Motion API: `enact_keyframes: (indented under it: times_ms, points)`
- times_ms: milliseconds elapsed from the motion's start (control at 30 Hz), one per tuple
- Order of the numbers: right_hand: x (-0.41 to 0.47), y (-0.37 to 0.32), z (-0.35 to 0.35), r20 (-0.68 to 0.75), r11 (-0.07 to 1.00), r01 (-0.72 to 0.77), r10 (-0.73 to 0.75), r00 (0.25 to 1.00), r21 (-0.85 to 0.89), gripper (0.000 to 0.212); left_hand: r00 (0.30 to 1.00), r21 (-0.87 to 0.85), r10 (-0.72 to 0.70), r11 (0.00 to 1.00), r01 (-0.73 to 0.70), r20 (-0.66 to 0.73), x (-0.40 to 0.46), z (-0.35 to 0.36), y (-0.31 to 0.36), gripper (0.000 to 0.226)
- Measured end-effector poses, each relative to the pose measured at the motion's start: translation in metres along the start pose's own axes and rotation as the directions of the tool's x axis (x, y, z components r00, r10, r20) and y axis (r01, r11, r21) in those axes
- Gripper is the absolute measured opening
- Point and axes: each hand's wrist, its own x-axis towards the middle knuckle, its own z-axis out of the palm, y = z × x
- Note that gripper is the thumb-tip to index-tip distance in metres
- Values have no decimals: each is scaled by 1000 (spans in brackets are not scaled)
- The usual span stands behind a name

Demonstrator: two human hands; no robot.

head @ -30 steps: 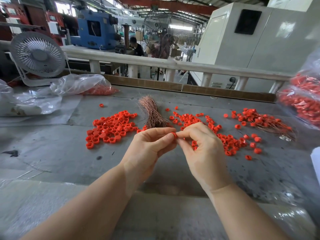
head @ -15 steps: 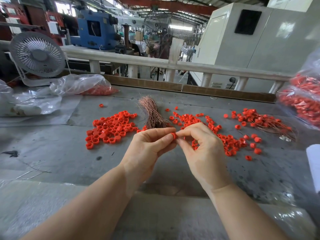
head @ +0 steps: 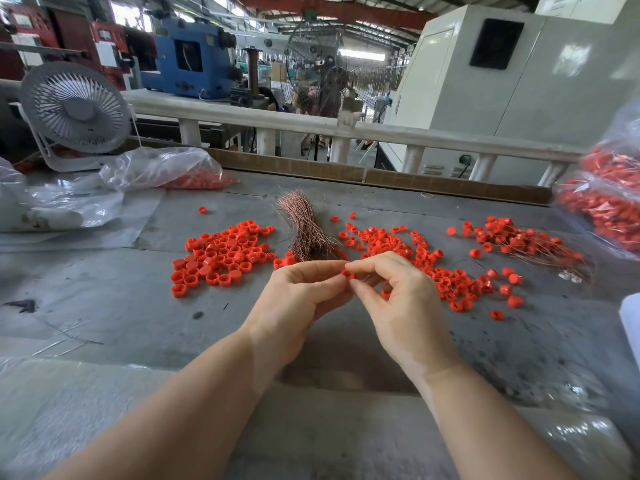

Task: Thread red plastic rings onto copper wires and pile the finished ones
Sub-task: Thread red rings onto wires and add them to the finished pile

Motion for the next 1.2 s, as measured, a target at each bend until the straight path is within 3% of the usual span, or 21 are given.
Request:
enact_keyframes:
  times_ms: [167,400,700,800,900,1033,1100,1200]
  points:
    - [1,2,1,-16,993,-89,90,996,76,9,1000,41,10,999,-10,4,-2,0,0,24]
    - [4,4,-2,-37,946,-219,234,971,239,18,999,-9,0,1000,-1,-33,-1,1,0,20]
    - [6,8,-2,-48,916,-292,317,947,276,18,1000,-11,-2,1000,1,-15,0,1,0,18]
    - [5,8,-2,-64,941,-281,297,953,191,15,1000,-15,2,1000,-2,-14,0,1,0,18]
    - [1,11,-2,-84,958,-250,240,967,-142,12,1000,-12,9,1000,-9,-11,0,0,0,18]
    - [-2,11,-2,105,794,-196,309,945,-575,6,1000,-9,15,1000,-15,-7,1,0,-1,18]
    - [-2,11,-2,126,781,-184,317,940,-597,5,1000,-11,16,1000,-16,-6,1,0,-2,17]
    - [0,8,-2,34,914,-212,238,971,-346,9,1000,-13,18,1000,-18,0,1,-1,-2,17]
